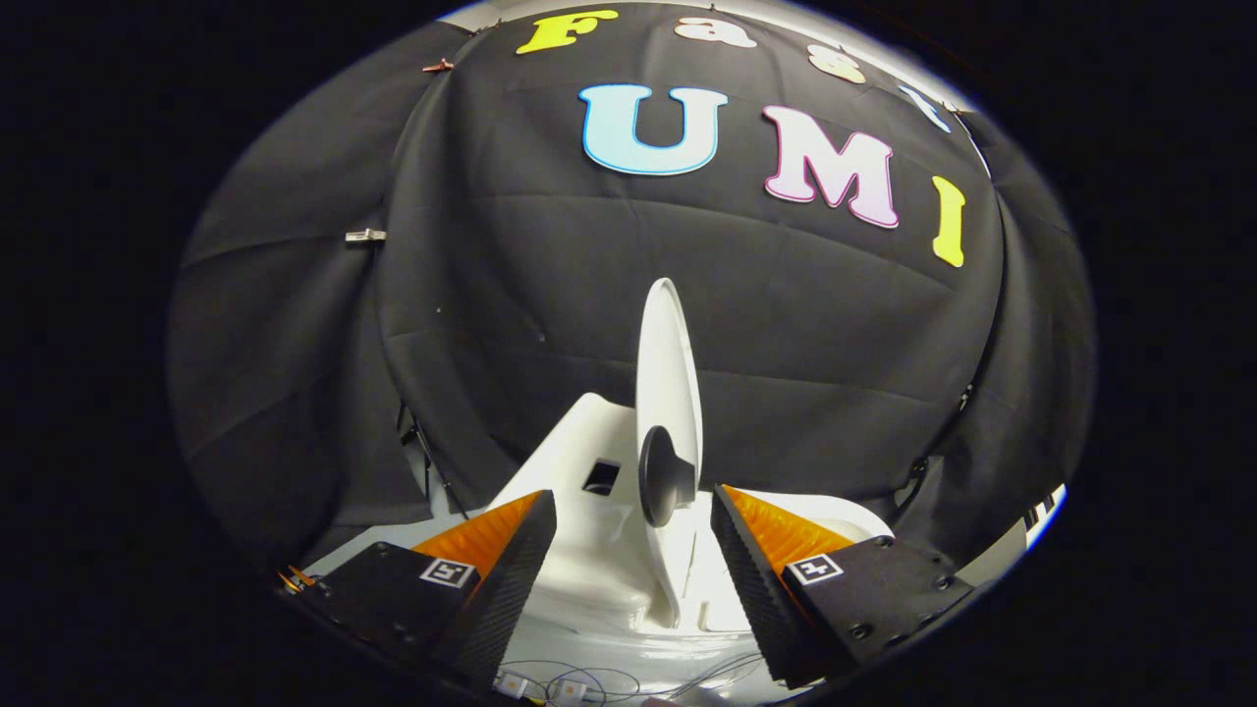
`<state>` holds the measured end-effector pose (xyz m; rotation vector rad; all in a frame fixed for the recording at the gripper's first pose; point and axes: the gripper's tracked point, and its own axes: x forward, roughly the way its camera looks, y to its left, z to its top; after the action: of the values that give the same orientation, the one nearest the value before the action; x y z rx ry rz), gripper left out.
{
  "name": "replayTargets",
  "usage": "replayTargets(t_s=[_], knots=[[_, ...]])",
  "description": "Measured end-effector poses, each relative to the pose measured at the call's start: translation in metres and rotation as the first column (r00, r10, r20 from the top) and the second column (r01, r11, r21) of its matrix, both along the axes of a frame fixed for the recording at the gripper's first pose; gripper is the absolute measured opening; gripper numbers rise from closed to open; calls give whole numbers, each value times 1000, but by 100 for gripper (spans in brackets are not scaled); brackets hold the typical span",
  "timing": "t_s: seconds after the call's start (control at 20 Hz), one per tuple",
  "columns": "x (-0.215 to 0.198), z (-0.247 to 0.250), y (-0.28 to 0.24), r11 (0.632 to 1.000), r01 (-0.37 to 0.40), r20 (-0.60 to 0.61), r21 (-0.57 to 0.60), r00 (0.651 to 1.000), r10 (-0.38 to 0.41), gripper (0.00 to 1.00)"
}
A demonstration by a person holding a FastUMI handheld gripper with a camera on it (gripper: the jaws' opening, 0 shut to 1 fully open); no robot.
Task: Open the toilet lid.
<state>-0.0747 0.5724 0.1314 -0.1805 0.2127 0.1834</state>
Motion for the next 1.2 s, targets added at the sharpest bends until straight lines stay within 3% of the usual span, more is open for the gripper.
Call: replayTargets(t_s=[0.4,0.6,0.8,1.2], knots=[[-26,7,-20,997,-73,-13,0,997,73,99],[-25,17,-58,995,-99,2,22,995,99,99],[-17,28,-111,987,-125,33,97,992,122,99],[39,15,-266,990,-33,107,140,994,18,100]])
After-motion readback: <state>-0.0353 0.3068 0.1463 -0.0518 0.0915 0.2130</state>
